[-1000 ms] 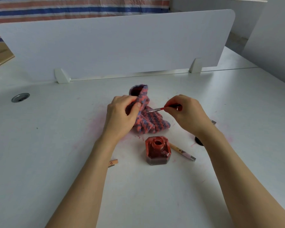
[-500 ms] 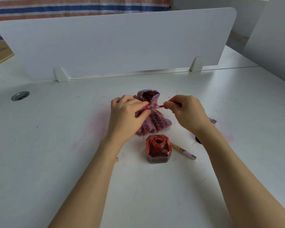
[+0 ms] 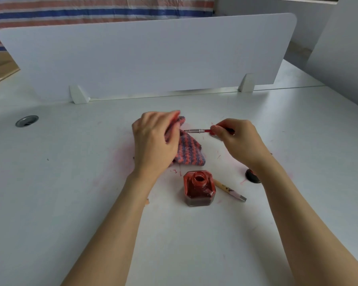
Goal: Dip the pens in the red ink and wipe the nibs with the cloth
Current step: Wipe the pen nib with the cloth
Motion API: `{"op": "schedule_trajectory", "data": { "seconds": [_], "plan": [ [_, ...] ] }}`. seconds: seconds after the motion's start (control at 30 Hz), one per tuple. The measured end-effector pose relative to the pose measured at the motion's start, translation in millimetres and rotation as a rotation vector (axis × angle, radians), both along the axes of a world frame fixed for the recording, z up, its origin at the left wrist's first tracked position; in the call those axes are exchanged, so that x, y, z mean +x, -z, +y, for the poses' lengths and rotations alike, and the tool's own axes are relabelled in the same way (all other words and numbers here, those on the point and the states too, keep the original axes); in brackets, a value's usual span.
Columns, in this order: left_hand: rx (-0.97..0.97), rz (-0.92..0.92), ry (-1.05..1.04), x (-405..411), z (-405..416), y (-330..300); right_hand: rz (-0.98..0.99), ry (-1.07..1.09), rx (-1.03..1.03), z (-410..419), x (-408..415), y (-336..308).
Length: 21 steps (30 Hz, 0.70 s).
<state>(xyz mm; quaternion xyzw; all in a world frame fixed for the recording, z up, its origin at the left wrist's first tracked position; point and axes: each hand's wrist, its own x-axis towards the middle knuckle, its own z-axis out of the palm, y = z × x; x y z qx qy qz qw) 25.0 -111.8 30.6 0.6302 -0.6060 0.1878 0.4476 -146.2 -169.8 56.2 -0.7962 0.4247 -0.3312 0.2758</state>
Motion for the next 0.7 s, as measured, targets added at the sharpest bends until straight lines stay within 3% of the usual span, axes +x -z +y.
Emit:
{"op": "schedule_trajectory", "data": {
  "seconds": [0.17, 0.43, 0.57, 0.7],
  "plan": [
    [0.078, -0.046, 0.174, -4, -4, 7, -0.006, -0.065, -0.012, 2, 1, -1],
    [0.103, 0.102, 0.107, -2, 2, -1, -0.075, 0.081, -0.162, 7, -6, 6],
    [0.085, 0.174, 0.089, -9, 15, 3, 0.178, 0.043, -0.405, 31, -29, 22],
    [0.07, 0.185, 0.082, -8, 24, 7, 0.444, -0.035, -0.405, 48, -41, 45]
  ]
}}
